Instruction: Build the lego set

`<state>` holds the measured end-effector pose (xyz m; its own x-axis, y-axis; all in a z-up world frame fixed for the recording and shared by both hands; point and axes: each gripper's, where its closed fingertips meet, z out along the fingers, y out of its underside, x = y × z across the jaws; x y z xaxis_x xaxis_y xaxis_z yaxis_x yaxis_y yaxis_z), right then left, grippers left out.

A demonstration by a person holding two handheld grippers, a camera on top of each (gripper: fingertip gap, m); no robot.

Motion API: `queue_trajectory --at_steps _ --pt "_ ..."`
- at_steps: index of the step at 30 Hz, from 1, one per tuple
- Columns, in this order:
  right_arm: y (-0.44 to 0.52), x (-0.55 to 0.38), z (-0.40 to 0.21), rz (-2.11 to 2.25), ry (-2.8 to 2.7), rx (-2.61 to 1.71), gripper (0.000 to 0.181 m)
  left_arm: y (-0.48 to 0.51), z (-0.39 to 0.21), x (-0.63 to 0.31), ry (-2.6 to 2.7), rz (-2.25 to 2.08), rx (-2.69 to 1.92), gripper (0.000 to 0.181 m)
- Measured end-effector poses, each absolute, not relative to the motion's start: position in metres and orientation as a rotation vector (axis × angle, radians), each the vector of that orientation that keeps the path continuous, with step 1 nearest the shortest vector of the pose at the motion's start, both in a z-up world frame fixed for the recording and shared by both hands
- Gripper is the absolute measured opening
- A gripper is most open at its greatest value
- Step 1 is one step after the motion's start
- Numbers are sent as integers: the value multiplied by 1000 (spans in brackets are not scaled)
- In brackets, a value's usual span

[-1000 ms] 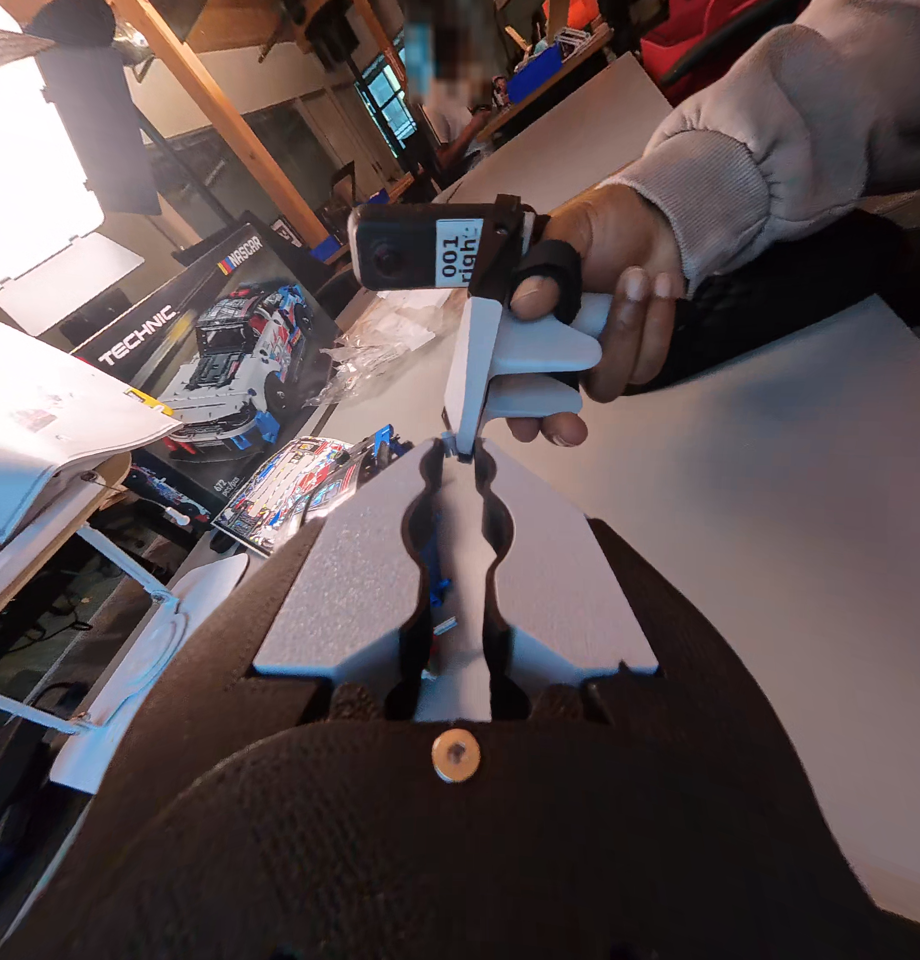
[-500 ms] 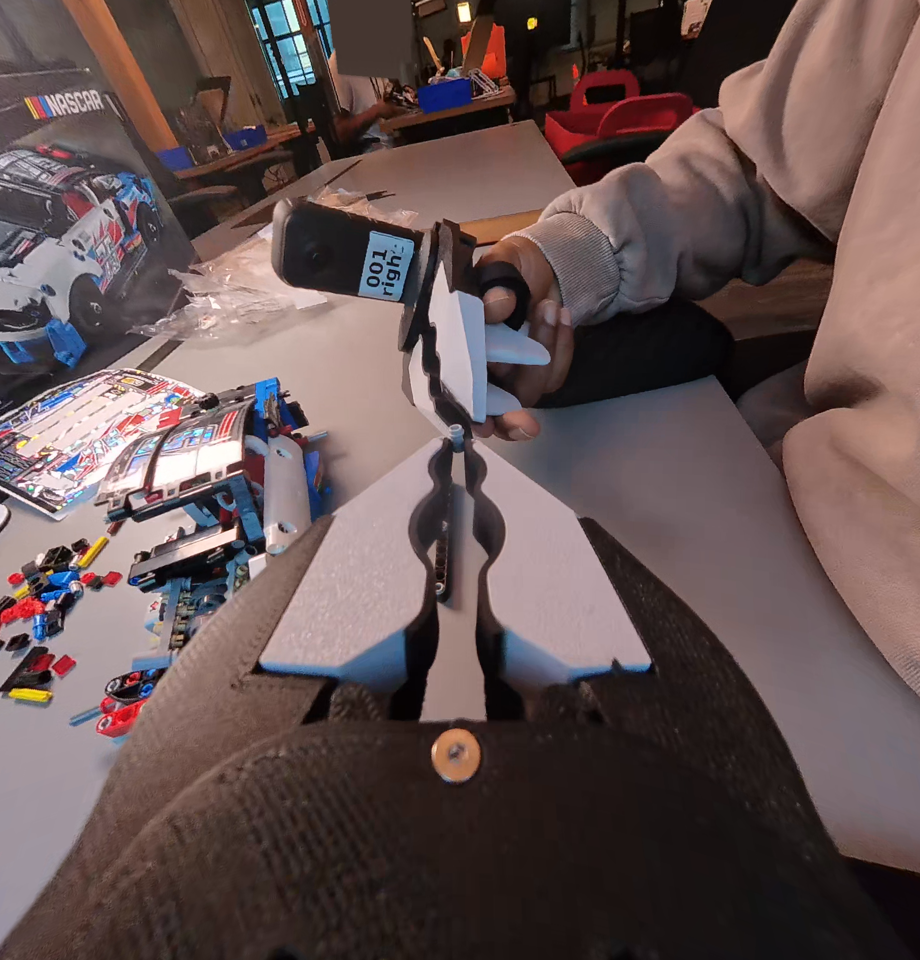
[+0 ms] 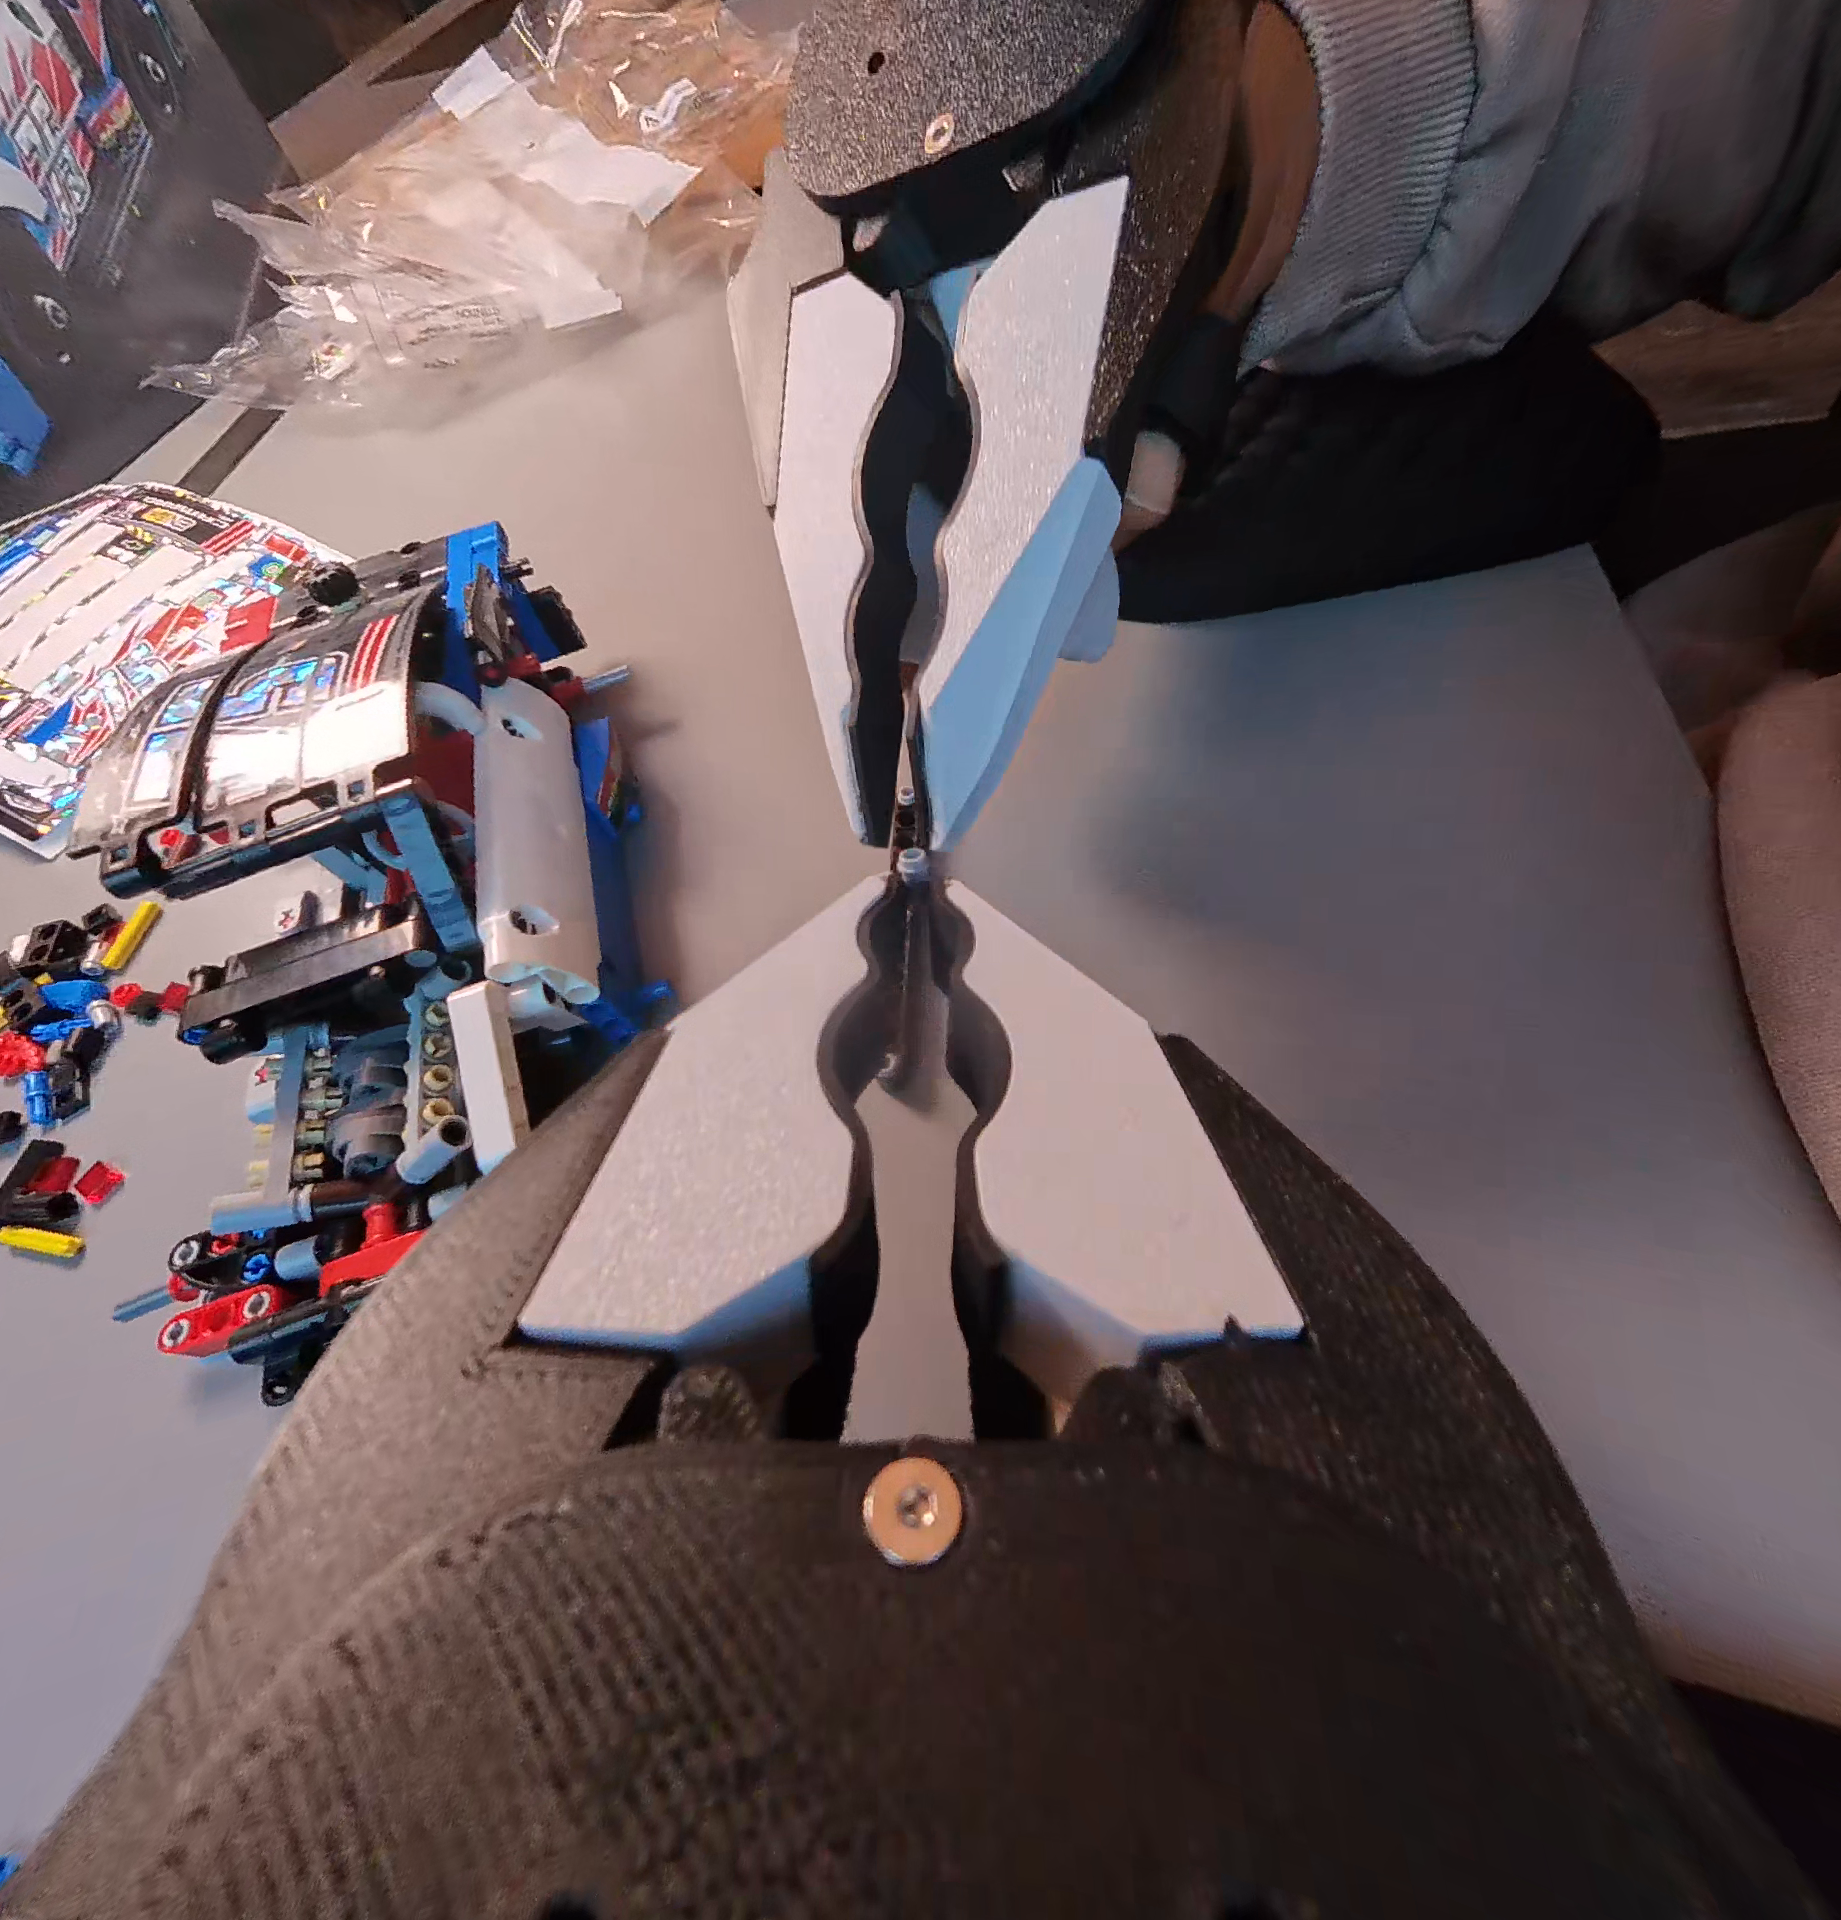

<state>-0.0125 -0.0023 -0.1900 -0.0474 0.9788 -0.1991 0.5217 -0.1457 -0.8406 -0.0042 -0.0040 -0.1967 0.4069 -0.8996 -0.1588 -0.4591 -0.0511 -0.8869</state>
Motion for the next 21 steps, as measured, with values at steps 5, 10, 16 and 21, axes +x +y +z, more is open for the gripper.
queue_trajectory --at_steps 5,10,16,21 --pt "-8 -15 -197 1064 -1670 -1691 6 -6 -200 -4 1238 -519 -1679 3" --pt "-9 -15 -201 981 -1722 -1679 4 -7 -205 -4 1276 -469 -1684 2" --pt "-10 -14 -202 992 -1735 -1675 3 -9 -206 -4 1288 -450 -1680 3" --pt "11 7 -201 924 -1760 -1736 3 2 -213 -18 1214 -517 -1783 21"
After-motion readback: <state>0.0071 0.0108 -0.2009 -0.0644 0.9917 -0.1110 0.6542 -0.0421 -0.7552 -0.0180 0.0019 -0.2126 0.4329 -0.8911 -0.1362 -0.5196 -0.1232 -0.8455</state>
